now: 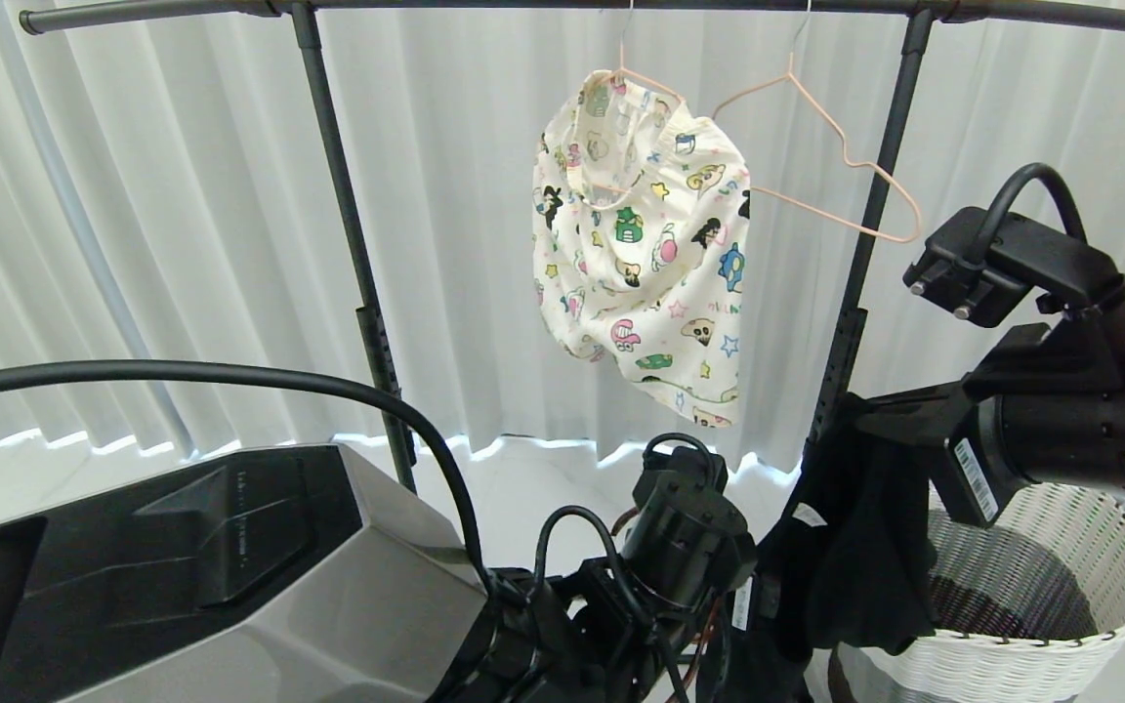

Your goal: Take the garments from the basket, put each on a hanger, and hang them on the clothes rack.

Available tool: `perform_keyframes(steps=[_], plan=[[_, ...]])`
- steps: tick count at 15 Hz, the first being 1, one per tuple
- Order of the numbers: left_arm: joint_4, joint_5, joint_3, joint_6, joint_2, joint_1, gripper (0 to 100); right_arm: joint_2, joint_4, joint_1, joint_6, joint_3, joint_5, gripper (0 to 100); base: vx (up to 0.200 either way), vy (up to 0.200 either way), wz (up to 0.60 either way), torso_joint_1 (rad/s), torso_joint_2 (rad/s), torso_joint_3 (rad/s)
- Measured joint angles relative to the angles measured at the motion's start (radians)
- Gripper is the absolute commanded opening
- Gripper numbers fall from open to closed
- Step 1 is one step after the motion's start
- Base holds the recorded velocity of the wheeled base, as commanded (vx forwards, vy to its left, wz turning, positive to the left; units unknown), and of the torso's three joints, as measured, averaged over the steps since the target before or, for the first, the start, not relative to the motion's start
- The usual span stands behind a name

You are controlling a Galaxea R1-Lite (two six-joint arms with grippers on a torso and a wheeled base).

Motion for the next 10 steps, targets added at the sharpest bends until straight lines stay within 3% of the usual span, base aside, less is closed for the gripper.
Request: perform_keyframes(steps=[3, 4, 10], plan=[[0.000, -0.003, 0.004, 0.022, 0.001, 0.000, 100, -0.007, 0.001, 0.000, 0.000, 0.000, 0.000, 0, 0.000, 0.000, 0.00, 0.000, 0.00, 0.000], [0.000, -0.005, 0.004, 0.022, 0.001, 0.000, 0, -0.011, 0.003, 0.000, 0.000, 0.000, 0.000, 0, 0.000, 0.000, 0.00, 0.000, 0.00, 0.000], [0.000, 0.001, 0.011, 0.021, 0.003, -0.002, 0, -0.020, 0.003, 0.000, 0.000, 0.001, 0.000, 0, 0.000, 0.000, 0.00, 0.000, 0.00, 0.000]])
